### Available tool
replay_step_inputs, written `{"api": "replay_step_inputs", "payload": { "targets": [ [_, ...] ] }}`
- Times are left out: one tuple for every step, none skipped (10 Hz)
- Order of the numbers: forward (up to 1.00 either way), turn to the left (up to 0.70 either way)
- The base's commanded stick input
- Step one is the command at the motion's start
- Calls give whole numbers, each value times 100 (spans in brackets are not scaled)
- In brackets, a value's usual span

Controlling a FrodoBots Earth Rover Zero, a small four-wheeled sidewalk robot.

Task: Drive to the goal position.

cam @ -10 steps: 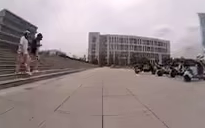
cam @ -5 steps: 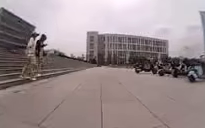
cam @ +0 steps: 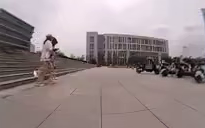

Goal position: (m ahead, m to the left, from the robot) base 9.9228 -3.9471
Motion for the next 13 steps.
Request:
{"api": "replay_step_inputs", "payload": {
  "targets": [
    [70,-13],
    [70,-13],
    [70,-13],
    [70,-9],
    [70,-1],
    [70,1],
    [70,1],
    [70,1],
    [70,1],
    [70,1],
    [70,1],
    [70,1],
    [70,1]
  ]
}}
